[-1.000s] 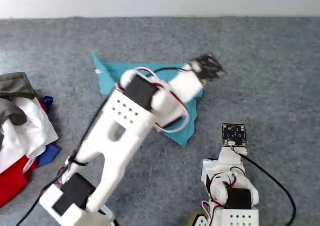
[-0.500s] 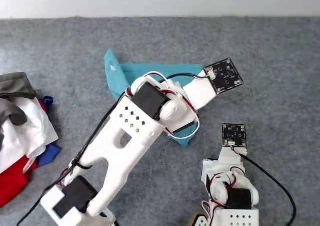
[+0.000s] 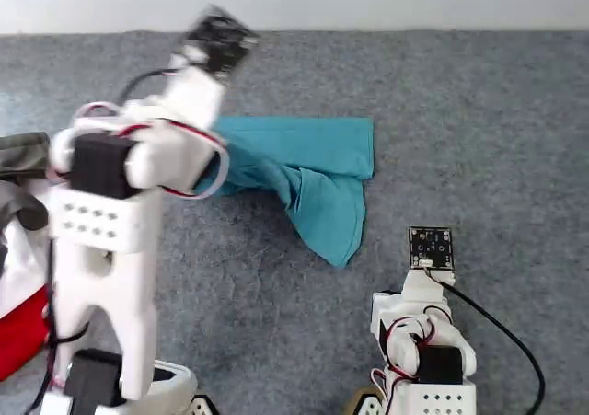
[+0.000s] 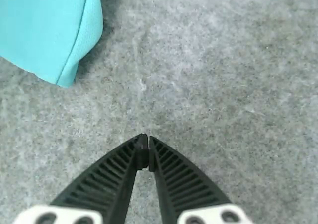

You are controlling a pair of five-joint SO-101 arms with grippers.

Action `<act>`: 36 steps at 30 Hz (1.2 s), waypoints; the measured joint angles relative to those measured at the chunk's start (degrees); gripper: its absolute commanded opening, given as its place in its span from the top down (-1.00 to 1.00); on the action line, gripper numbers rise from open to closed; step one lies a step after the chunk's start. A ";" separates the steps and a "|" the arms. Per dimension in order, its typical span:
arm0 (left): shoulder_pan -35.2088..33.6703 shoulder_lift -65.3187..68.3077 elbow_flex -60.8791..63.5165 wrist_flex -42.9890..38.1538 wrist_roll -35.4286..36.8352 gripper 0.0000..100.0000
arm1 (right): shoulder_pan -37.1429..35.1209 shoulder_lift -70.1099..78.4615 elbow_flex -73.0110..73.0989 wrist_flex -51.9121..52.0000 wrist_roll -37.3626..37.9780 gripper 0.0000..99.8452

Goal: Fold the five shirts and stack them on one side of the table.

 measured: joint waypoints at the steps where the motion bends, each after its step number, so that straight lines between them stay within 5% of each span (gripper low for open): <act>1: -1.76 -0.70 0.09 0.00 0.00 0.97 | 0.00 0.00 0.00 -0.26 0.44 0.97; 8: -16.44 -2.29 0.35 -0.26 -2.29 0.97 | 0.00 0.00 0.00 -10.90 5.10 0.98; 15: -30.77 -2.29 8.79 -11.34 -4.92 0.93 | 0.62 0.00 -2.55 -17.14 5.27 0.98; 20: -32.35 -2.29 14.51 -11.34 -5.27 0.56 | 4.75 0.00 -8.26 -16.18 3.16 0.98; 36: -27.87 -2.64 4.75 -0.35 -4.92 0.54 | 16.18 -0.09 -17.41 -2.46 9.76 0.98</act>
